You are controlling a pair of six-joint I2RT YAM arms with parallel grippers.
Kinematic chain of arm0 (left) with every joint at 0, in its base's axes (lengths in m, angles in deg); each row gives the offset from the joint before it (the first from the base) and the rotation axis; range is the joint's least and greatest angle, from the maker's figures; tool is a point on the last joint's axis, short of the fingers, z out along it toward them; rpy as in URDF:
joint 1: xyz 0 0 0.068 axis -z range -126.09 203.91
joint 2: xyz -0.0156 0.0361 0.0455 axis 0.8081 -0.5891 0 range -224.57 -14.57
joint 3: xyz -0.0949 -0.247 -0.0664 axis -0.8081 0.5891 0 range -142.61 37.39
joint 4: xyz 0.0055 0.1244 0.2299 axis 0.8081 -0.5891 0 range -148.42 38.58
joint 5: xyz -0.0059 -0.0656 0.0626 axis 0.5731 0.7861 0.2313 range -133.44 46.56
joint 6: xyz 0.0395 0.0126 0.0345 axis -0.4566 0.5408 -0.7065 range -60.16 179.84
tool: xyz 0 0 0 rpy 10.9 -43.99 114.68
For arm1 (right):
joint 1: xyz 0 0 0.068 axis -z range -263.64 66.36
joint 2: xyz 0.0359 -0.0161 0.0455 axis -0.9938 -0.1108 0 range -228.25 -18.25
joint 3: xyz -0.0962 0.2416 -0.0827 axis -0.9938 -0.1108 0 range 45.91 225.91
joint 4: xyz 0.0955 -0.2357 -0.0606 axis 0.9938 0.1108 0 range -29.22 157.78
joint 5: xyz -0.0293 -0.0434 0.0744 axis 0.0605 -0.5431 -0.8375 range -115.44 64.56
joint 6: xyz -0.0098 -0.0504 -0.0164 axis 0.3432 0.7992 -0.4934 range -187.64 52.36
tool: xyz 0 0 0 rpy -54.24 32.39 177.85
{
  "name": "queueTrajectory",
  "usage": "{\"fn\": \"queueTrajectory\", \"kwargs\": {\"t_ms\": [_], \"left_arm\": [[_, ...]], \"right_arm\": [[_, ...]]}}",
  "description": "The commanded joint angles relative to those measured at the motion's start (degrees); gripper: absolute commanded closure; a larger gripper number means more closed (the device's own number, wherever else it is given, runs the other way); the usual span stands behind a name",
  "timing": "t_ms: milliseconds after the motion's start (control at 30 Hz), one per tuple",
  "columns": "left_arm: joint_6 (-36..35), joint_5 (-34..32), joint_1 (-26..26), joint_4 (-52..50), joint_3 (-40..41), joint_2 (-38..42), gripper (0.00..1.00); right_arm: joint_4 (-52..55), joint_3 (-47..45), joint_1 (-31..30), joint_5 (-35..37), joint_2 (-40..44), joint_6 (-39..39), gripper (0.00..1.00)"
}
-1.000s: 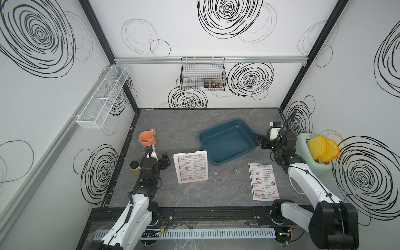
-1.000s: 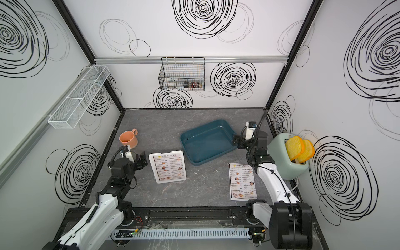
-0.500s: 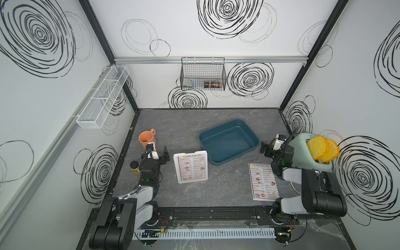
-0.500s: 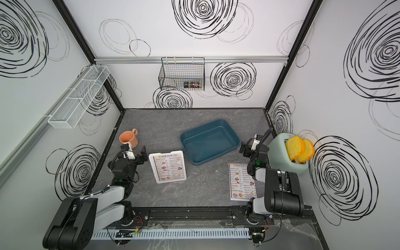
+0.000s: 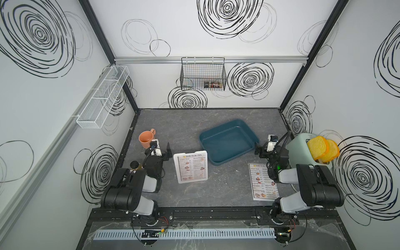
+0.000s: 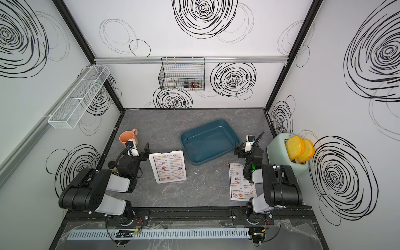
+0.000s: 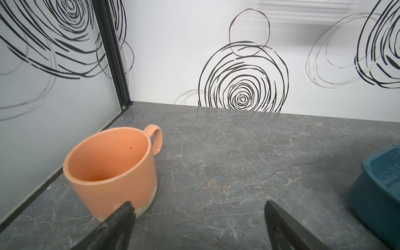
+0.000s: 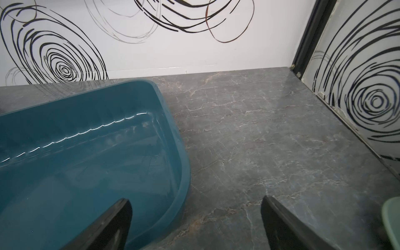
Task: Replace the menus in the menu holders
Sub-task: Reset both arms
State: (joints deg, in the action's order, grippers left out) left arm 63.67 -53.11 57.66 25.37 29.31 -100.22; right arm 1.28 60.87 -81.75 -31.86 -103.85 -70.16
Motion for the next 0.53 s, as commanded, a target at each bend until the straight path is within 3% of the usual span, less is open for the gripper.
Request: {"fn": "queueTrajectory", "kwargs": {"t_ms": [0, 333, 500], "left_arm": [[-3.55, -7.2, 2.71, 5.21, -1.32, -0.25, 0.04], [-2.4, -2.98, 0.73, 1.22, -3.17, -0.31, 0.04], [-3.27, -3.57, 1.5, 4.02, -1.77, -0.02, 0.04]], "right_arm": [[-1.64, 1.06, -0.04, 1.09, 0.47, 0.18, 0.03], [-1.73, 1.04, -0.05, 1.05, 0.41, 0.15, 0.03], [-2.05, 0.66, -0.7, 3.87, 0.89, -0.29, 0.03]]}}
